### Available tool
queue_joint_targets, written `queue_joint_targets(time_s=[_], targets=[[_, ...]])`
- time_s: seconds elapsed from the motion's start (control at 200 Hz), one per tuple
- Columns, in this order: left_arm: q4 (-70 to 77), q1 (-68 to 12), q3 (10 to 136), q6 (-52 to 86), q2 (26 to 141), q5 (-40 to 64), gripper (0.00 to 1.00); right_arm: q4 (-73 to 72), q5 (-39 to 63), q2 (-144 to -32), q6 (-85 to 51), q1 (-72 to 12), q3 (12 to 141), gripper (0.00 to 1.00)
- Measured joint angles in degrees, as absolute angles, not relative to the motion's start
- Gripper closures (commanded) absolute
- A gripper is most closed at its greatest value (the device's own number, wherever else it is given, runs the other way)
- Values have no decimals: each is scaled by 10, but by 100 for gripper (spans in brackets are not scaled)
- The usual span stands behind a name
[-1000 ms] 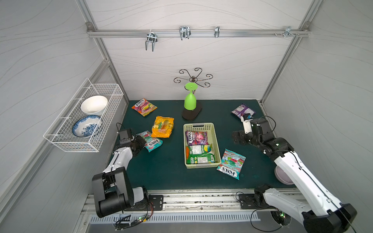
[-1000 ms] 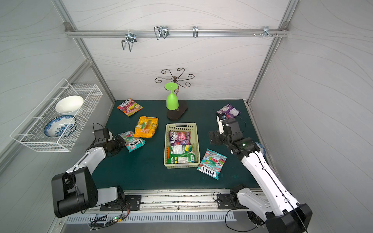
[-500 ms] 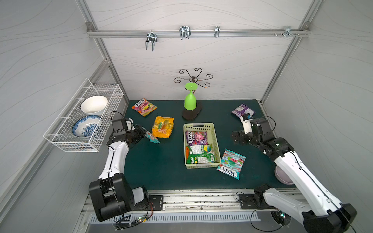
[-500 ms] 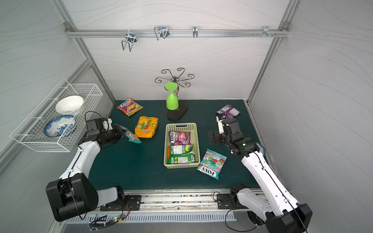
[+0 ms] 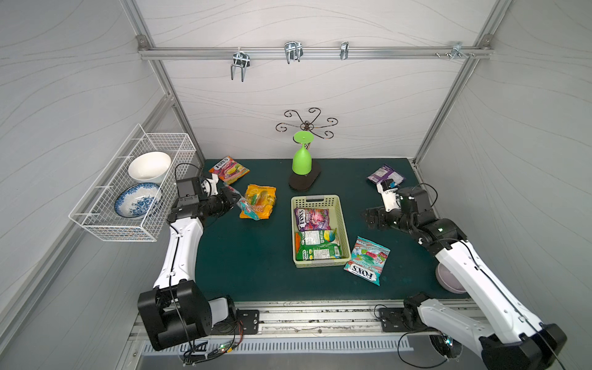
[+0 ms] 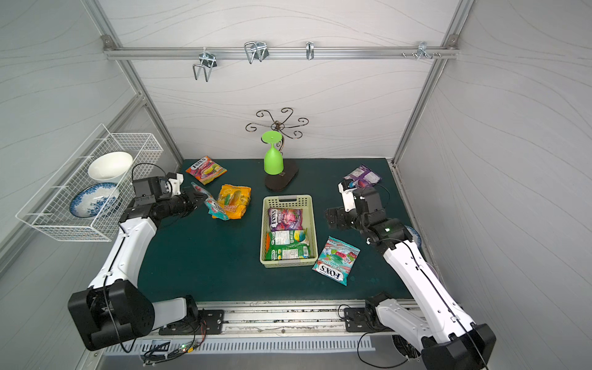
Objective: Put the candies in the basket
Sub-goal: Pick up the candy at the center of the board, then place the candy in the basket.
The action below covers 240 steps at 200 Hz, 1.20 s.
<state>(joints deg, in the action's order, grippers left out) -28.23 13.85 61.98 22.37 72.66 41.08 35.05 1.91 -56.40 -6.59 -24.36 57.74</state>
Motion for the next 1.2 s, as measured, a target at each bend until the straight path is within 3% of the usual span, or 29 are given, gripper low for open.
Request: queue_joint_targets(time_s=[0.37,0.56,0.835,1.201], targets=[[-396,-18,743,12,754,399,100,343,54,-564,-49,-267,577,6],[-500,-119,822,-167,781,321,100,343,54,-563,-41,-278,577,7],[-640,-199,927,-366,856,206,100,340,48,-550,-36,-281,575,7],[-643,-305,920,-535,857,68,100,334,27,-519,-34,-281,534,7]])
